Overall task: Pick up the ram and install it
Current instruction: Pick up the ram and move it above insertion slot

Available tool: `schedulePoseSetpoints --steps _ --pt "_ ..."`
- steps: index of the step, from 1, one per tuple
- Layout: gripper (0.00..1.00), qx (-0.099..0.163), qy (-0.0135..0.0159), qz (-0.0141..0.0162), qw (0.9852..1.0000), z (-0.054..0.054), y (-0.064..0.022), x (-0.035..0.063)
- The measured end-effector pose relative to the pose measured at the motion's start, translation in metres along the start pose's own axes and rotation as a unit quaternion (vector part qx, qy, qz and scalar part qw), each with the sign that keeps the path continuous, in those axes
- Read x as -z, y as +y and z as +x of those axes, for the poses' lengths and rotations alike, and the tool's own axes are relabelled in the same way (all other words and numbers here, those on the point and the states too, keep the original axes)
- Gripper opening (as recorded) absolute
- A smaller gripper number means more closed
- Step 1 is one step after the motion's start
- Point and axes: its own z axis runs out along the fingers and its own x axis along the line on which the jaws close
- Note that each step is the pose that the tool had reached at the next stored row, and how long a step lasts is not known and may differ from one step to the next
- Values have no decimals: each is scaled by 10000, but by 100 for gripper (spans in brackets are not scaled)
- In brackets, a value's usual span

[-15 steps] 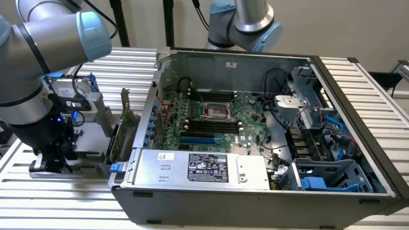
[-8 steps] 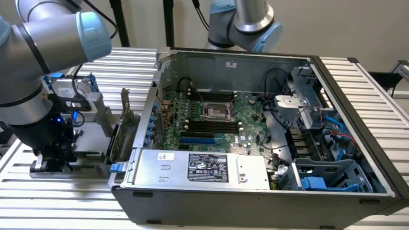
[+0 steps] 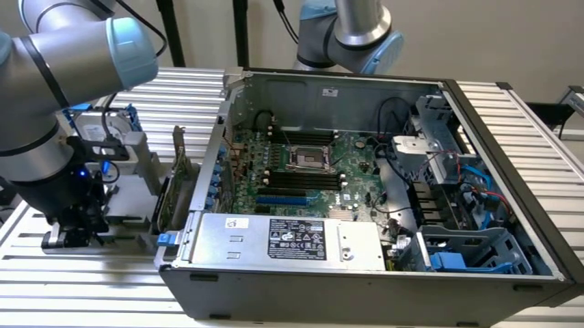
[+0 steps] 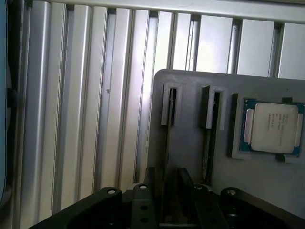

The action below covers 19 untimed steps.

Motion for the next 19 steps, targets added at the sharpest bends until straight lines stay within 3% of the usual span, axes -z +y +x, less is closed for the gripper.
schedulePoseSetpoints --steps 5,6,9,10,19 --pt "31 1 -33 3 10000 5 0 -1" --pt "24 1 -33 3 10000 6 0 0" --pt "22 1 -32 2 10000 6 0 1" --pt "15 1 -34 3 10000 6 0 0" --pt "14 -11 -34 3 10000 6 0 0"
